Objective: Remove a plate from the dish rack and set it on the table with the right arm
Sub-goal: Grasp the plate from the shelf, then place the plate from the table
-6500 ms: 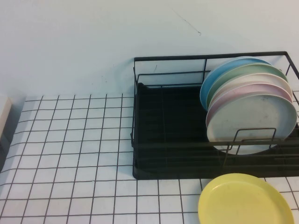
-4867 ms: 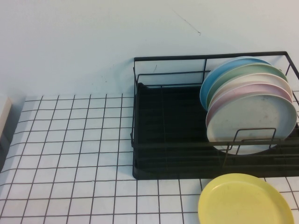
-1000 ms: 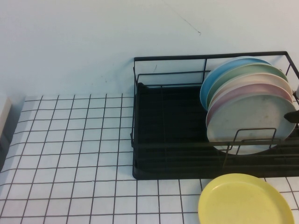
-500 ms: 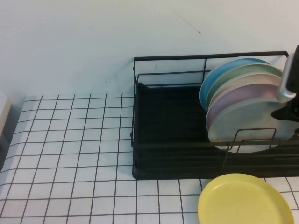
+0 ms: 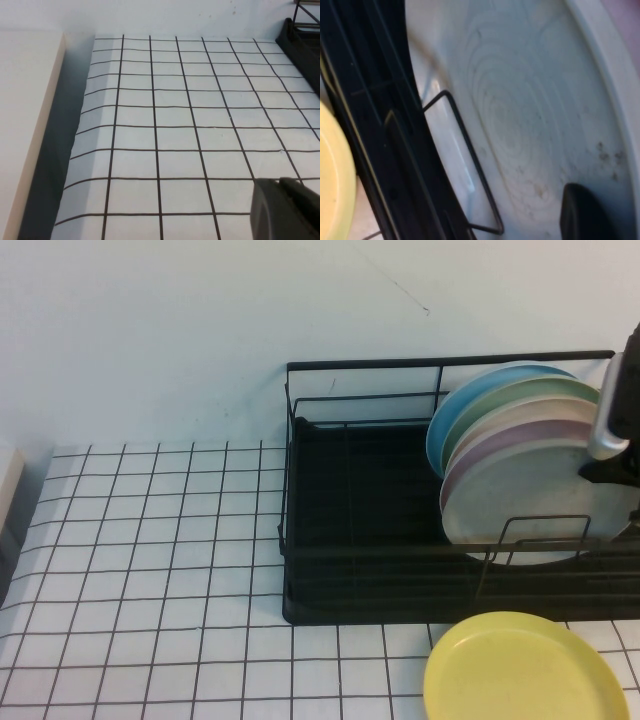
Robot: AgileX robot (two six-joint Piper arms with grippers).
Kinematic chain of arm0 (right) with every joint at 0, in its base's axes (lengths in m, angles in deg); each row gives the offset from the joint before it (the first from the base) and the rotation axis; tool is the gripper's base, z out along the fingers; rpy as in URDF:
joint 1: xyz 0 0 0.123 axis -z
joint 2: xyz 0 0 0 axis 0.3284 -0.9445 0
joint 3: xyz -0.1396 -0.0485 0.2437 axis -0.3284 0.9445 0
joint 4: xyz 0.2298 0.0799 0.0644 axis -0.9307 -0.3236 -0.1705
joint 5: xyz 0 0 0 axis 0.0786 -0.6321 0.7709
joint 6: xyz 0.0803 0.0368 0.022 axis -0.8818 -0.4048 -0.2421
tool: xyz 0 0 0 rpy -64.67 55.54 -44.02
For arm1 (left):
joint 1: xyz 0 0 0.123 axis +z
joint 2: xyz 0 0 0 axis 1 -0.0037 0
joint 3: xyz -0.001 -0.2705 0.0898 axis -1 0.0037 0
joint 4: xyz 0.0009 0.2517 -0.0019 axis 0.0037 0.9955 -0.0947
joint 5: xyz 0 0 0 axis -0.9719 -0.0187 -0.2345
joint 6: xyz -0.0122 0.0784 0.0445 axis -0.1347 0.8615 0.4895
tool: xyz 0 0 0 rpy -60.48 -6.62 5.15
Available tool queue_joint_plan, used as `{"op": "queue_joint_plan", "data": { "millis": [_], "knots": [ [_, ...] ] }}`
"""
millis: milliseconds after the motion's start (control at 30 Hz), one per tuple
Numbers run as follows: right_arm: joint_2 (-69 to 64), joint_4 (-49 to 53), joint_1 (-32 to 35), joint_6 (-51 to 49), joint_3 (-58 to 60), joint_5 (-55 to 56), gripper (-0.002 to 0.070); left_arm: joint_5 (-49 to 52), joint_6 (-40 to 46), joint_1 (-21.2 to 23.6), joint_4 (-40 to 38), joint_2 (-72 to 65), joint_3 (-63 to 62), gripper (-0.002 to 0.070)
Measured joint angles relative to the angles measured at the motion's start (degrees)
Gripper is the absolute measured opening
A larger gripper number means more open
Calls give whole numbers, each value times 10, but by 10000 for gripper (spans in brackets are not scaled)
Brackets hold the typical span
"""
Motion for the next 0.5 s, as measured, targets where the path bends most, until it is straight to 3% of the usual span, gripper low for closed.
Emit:
{"op": "queue_joint_plan", "data": {
  "millis": [500],
  "knots": [
    [82,1,0,-59,-66,-72,114,0,2,0,0,0,0,-3]
  ]
}}
